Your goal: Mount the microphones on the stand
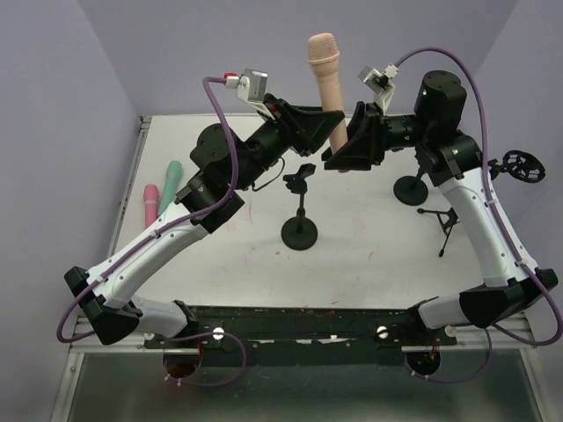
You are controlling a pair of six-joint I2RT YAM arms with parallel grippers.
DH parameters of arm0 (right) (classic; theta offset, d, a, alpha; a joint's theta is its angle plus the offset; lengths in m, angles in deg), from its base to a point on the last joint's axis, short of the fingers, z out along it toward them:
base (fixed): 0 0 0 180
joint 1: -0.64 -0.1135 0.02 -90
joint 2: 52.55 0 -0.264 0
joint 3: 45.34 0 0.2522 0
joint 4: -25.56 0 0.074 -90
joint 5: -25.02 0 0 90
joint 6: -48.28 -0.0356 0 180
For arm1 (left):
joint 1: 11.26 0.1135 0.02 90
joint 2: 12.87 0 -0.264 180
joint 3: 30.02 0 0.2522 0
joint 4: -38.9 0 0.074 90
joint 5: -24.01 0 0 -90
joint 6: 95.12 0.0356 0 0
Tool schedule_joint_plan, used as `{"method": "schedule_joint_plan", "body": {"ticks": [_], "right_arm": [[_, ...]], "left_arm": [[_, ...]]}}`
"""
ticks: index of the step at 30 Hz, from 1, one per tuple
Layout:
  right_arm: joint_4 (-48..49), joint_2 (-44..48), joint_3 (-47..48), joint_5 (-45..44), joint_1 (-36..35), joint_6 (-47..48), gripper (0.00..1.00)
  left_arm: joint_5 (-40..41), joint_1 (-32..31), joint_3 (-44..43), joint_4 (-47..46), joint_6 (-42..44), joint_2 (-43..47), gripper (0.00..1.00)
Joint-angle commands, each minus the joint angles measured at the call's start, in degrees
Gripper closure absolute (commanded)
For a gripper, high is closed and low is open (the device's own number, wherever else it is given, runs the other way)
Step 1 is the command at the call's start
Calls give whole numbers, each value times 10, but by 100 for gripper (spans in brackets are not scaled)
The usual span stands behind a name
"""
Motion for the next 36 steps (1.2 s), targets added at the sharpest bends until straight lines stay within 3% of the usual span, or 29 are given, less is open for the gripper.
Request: {"method": "schedule_joint_plan", "body": {"ticks": [1,5,6,11,14,16,22,30,36], "right_arm": [[40,12,-4,21,3,-33,68],[43,16,-14,23,8,-24,78],[42,21,-19,24,9,-18,79],[-39,36,-24,14,19,106,82],[-156,38,-8,-32,19,254,83],[-221,36,-2,-70,19,343,83],[-302,29,-3,-117,18,451,83],[-338,29,24,-109,18,470,83],[-331,27,12,-77,18,456,83]], "left_arm": [[10,-4,18,-38,-10,19,100],[-21,-2,30,-42,-1,31,96],[-28,-3,33,-40,3,38,86],[-57,1,56,2,42,86,17],[-81,21,96,21,55,135,2],[-113,47,117,29,51,161,2],[-219,87,103,64,33,152,1],[-233,82,39,87,30,69,2],[-200,44,32,29,49,33,9]]}}
